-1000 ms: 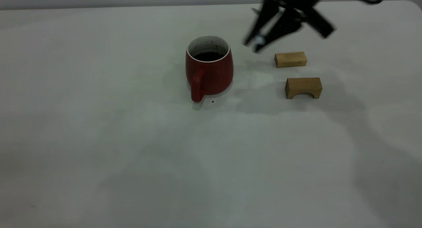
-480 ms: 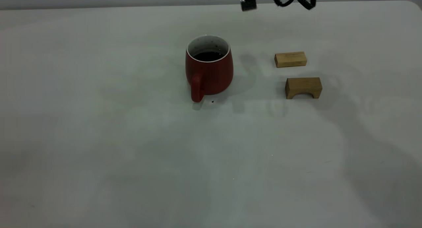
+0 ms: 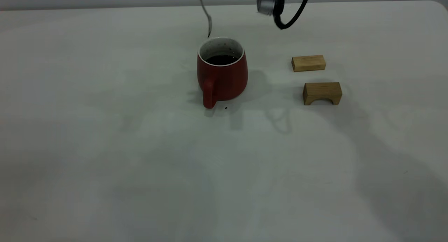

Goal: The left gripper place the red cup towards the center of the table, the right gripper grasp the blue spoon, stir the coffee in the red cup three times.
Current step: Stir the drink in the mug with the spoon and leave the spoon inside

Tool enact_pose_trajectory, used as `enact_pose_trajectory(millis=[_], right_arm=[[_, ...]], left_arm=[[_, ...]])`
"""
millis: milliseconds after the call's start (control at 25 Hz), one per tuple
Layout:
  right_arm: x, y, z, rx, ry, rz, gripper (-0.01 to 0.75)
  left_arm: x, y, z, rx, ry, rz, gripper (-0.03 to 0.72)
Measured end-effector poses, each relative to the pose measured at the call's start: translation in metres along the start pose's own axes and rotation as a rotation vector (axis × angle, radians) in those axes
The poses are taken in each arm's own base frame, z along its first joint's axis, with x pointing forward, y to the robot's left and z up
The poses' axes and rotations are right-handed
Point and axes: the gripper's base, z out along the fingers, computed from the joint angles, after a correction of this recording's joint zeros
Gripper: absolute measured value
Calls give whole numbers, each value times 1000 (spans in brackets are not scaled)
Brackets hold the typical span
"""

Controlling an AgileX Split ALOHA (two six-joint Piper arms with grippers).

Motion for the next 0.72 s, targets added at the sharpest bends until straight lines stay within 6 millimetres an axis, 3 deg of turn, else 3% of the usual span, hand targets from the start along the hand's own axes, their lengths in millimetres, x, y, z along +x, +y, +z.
enact_pose_trajectory(millis=[160, 400, 520, 720], right_arm=[[-34, 4, 5, -5, -14, 33, 136], [-90, 0, -7, -31, -64, 132, 136], [-102, -4, -8, -30, -74, 153, 136], [-102, -6, 7, -1, -47, 126, 136]], left_arm=[[0, 0, 0, 0, -1, 0, 551], [0, 0, 0, 0, -1, 0, 551], [0, 0, 0, 0, -1, 0, 551], [0, 0, 0, 0, -1, 0, 551]])
